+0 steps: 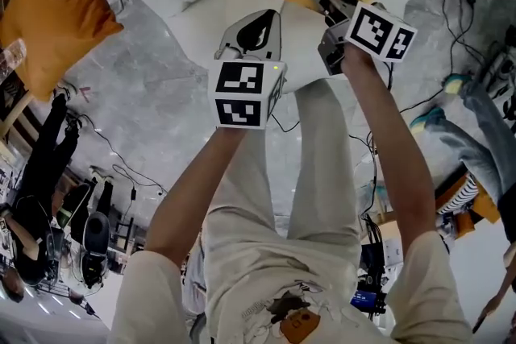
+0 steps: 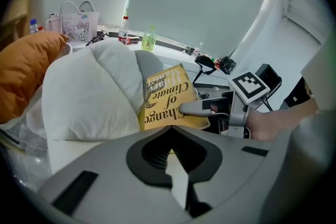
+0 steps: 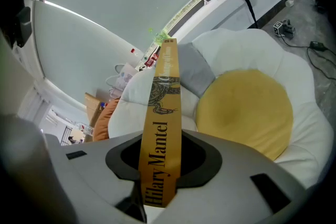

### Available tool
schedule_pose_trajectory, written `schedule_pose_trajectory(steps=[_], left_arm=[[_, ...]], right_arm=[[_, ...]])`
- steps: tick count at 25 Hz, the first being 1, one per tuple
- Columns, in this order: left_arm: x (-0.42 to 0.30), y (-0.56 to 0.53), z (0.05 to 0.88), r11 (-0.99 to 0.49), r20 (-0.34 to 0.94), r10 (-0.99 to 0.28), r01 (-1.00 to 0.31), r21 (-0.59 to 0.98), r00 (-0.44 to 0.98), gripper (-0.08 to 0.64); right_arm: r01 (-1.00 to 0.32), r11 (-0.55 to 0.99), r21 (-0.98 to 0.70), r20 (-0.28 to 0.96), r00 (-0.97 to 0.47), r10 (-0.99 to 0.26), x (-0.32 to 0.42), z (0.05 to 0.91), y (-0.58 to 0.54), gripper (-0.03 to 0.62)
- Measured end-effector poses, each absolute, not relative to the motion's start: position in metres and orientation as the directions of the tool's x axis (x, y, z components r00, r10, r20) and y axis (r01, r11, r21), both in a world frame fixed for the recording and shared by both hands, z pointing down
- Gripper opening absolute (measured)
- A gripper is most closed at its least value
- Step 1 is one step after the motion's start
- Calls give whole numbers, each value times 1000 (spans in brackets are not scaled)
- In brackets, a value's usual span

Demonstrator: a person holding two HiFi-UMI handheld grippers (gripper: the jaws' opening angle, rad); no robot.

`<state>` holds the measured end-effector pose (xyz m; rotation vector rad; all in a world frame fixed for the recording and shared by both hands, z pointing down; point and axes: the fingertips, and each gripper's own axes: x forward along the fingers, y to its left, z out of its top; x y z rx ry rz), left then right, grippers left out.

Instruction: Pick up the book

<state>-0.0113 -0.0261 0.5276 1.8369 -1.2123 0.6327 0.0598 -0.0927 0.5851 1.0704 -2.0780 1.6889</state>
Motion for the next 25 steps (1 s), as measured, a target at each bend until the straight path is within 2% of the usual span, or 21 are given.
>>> schedule_pose_trajectory(steps=[25], left_arm=[[-13, -17, 374, -247, 717, -532, -892, 378, 451, 6]], right_arm=[[-656, 105, -748, 556, -705, -441, 62, 404, -79, 147]])
